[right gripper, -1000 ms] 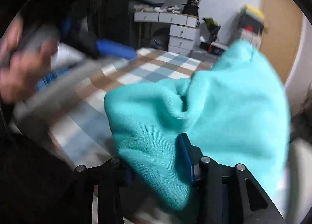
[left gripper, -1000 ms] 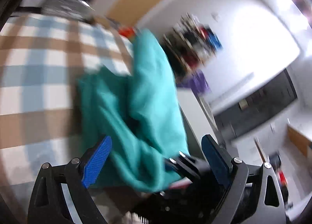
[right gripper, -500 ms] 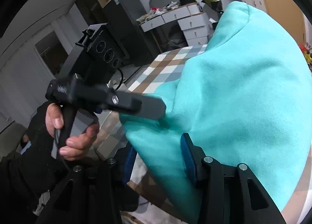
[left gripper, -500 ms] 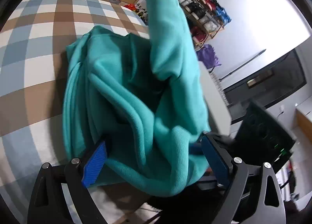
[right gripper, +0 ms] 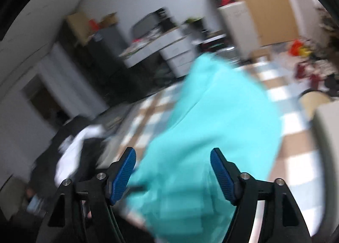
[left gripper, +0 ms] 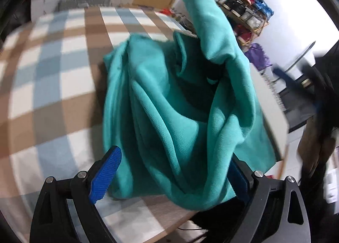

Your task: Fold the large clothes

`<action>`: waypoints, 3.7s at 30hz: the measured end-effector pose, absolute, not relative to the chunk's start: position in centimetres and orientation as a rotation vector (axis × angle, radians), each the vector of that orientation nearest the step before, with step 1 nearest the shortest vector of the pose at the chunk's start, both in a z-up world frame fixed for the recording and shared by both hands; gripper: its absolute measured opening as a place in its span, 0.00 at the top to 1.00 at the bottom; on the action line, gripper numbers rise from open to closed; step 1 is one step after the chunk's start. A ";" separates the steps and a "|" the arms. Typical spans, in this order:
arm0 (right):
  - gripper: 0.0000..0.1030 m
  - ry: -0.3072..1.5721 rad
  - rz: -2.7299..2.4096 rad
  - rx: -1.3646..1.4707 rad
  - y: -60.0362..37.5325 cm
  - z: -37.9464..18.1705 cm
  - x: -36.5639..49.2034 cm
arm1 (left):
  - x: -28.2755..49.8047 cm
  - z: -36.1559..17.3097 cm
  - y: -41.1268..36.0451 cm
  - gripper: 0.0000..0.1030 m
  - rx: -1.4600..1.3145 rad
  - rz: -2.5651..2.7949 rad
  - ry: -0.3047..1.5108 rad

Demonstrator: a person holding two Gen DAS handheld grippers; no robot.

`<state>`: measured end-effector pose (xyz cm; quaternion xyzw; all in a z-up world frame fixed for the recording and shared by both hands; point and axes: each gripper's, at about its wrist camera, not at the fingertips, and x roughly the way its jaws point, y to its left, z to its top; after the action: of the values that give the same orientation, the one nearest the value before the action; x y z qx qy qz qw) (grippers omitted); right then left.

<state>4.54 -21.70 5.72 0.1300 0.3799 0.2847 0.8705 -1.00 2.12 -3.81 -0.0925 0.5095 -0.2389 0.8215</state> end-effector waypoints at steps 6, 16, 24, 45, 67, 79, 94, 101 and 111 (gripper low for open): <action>0.28 0.833 0.491 0.185 -21.8 7.9 13.5 | -3.0 2.4 2.5 0.12 -0.299 -0.720 0.904; 0.28 0.959 0.562 0.025 -21.3 5.1 18.9 | 2.3 -5.6 -6.3 0.12 0.093 -0.594 1.203; 0.87 1.033 0.640 -0.097 -18.5 3.2 20.8 | 3.6 -6.7 -1.5 0.92 -0.250 -0.673 1.167; 0.92 1.276 0.332 -0.320 -9.4 -5.2 24.8 | 2.2 -8.7 4.5 0.95 -0.446 -0.658 1.153; 0.79 1.177 0.634 -0.388 -13.8 2.4 6.4 | 2.5 -9.9 4.6 0.92 -0.487 -0.612 1.168; 0.80 1.254 0.611 -0.377 -11.2 -3.3 8.9 | -2.1 -2.3 4.5 0.92 -0.355 -0.587 0.867; 0.76 1.175 0.799 -0.156 -14.6 1.4 3.1 | 3.2 -11.3 2.2 0.99 -0.373 -0.587 1.152; 0.74 1.404 0.770 -0.299 -13.5 -2.8 -0.7 | 3.2 -11.7 2.5 0.99 -0.426 -0.578 1.189; 0.99 1.355 0.730 -0.185 -13.3 -6.0 0.8 | 1.4 -7.1 2.9 0.98 -0.486 -0.620 1.089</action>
<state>0.76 -13.28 -6.03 -0.0834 0.6118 0.3296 0.7142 1.43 2.91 -7.06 -0.2249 0.5046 -0.2870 0.7826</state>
